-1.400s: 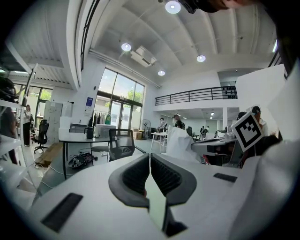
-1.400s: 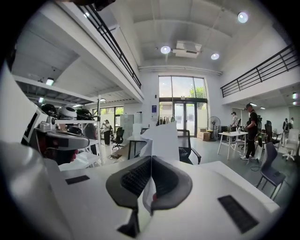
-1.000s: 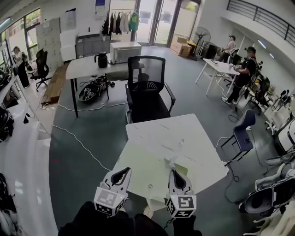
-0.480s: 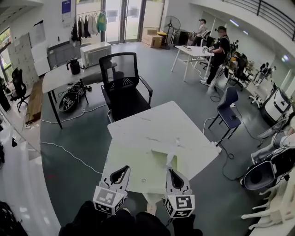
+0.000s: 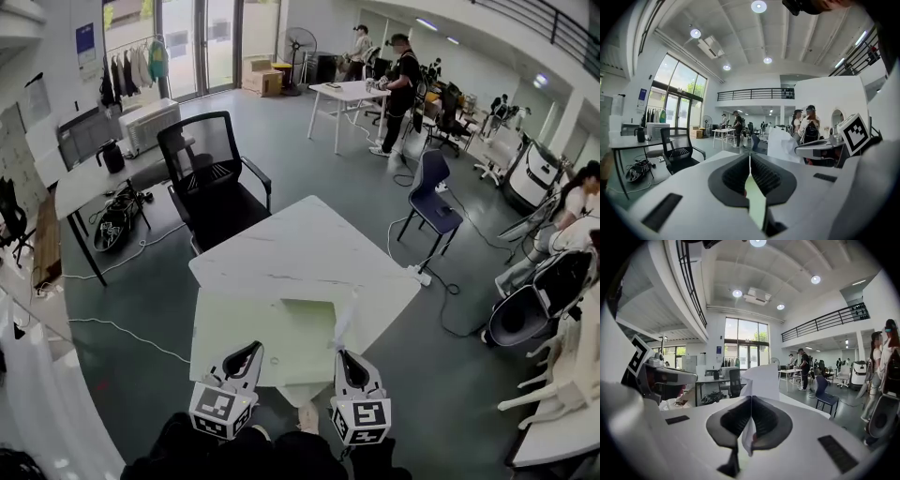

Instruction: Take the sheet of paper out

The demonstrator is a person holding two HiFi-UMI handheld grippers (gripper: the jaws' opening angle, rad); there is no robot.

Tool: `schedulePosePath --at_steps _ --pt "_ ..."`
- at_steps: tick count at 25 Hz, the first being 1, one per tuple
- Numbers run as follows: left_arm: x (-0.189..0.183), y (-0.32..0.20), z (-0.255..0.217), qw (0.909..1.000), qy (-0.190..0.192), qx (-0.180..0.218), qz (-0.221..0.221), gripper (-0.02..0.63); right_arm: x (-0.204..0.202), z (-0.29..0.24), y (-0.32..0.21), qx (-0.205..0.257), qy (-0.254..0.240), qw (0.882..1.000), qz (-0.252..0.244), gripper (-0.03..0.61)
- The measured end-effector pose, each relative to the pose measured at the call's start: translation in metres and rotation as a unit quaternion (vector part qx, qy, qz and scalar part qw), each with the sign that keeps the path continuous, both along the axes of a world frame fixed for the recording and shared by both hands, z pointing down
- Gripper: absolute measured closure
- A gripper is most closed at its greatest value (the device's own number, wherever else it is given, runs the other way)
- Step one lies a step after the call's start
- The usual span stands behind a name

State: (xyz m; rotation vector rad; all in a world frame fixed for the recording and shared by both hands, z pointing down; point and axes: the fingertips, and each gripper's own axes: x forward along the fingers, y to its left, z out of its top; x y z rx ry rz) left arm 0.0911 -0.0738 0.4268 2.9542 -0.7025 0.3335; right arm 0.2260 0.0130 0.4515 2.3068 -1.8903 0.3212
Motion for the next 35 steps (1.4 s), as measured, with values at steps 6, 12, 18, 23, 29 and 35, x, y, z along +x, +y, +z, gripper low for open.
schedulePosePath --at_steps 6,12,18,23,29,35 --pt "0.012 0.018 0.009 0.9998 -0.009 -0.003 0.016 0.586 0.008 0.014 0.021 -0.007 -0.008 1.0 0.014 0.56" --pt "0.013 0.022 0.011 0.9999 -0.012 -0.004 0.011 0.586 0.01 0.017 0.025 -0.008 -0.015 1.0 0.012 0.56" --pt "0.019 0.023 0.014 0.9999 -0.012 -0.005 0.002 0.586 0.016 0.019 0.024 -0.012 -0.007 1.0 -0.002 0.561" --pt "0.01 0.026 0.01 0.9999 -0.01 -0.004 -0.004 0.586 0.009 0.014 0.024 -0.009 -0.006 1.0 -0.006 0.561" --pt "0.013 0.021 0.012 0.9999 -0.01 -0.004 -0.01 0.586 0.013 0.015 0.02 -0.008 -0.006 1.0 -0.011 0.561" --pt "0.011 0.008 0.014 0.9999 -0.01 -0.005 -0.011 0.586 0.011 0.017 0.006 -0.009 -0.007 1.0 -0.013 0.561"
